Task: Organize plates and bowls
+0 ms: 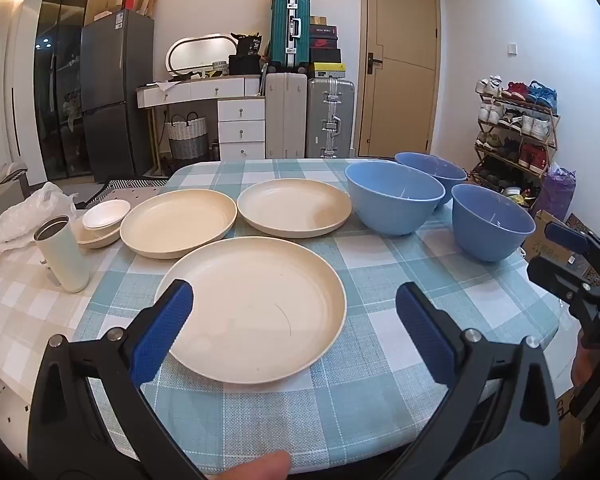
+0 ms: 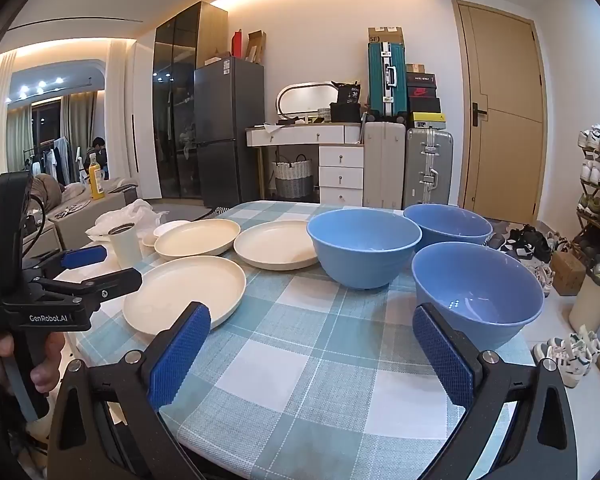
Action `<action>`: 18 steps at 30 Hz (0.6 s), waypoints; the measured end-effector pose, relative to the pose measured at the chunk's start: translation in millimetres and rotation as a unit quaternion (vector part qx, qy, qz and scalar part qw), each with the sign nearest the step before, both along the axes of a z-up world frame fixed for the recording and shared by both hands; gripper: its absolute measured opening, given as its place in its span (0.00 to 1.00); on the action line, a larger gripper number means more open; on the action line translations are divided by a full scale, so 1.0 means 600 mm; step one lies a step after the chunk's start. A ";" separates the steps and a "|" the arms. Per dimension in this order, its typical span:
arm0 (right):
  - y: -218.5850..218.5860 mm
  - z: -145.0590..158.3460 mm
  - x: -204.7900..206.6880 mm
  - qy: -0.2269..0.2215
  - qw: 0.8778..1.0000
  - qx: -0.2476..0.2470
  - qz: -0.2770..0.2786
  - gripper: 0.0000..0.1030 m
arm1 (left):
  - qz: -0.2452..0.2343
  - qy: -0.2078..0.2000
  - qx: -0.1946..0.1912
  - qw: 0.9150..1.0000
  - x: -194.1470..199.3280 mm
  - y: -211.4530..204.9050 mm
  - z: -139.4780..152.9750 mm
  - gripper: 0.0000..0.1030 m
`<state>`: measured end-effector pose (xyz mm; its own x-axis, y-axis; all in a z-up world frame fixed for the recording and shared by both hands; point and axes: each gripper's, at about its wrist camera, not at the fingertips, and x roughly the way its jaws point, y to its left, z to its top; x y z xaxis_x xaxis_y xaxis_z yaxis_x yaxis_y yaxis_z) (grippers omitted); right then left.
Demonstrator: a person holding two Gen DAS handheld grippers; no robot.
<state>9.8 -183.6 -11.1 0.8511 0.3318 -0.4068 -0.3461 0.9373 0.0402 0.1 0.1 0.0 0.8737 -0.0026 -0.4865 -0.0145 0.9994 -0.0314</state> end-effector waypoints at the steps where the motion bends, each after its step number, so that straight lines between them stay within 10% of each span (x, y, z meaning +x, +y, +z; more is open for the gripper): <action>1: 0.000 0.000 0.000 0.002 1.000 0.001 0.001 1.00 | 0.001 0.001 -0.001 1.000 0.000 0.000 0.000 0.98; 18: -0.002 -0.004 0.003 0.005 1.000 0.000 -0.002 1.00 | 0.005 -0.003 -0.003 1.000 -0.006 0.003 -0.005 0.98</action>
<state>11.8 -184.5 -13.8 0.8482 0.3287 -0.4155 -0.3422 0.9386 0.0439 -3.4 1.7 -3.2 0.8763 0.0028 -0.4817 -0.0234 0.9990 -0.0369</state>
